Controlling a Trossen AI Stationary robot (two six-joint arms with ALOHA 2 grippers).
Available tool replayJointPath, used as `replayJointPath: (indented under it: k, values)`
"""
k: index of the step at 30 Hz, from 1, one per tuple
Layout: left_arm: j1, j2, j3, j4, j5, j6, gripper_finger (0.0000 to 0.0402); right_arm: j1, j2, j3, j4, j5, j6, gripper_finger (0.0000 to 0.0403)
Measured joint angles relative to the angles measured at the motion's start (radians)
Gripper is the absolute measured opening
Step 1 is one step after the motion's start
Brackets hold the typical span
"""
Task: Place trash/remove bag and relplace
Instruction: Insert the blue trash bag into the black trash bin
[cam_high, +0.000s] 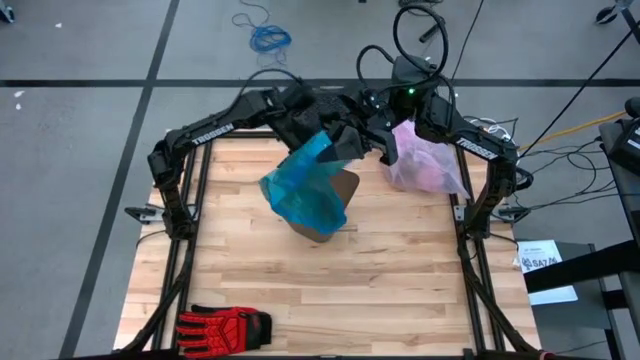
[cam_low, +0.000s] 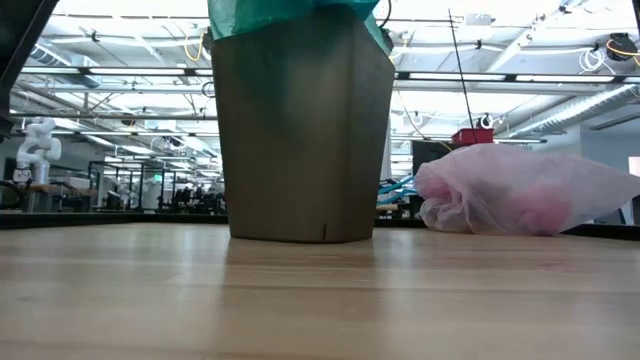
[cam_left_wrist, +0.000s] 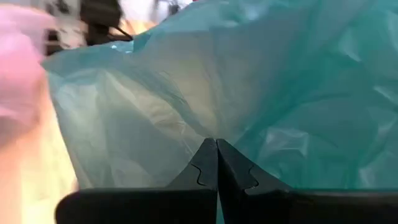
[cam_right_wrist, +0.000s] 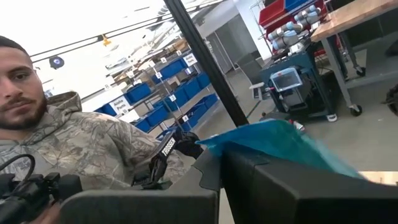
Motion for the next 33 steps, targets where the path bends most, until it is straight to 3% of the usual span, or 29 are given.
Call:
replayJointPath:
  k: [5, 11, 17, 33]
  values:
    - [-0.016, -0.016, -0.002, -0.033, -0.009, 0.003, 0.0, -0.008, -0.022, 0.0, -0.021, 0.001, -0.024, 0.0]
    - [-0.017, -0.037, -0.01, -0.126, -0.155, 0.01, 0.0, -0.021, -0.056, 0.0, -0.089, 0.01, -0.057, 0.0]
    - [-0.044, -0.035, -0.098, -0.151, -0.249, -0.001, 0.0, -0.027, -0.068, 0.0, -0.109, 0.012, -0.096, 0.0]
    - [0.009, -0.129, -0.113, -0.132, -0.326, -0.051, 0.0, -0.036, -0.051, 0.0, -0.535, 0.097, -0.332, 0.0]
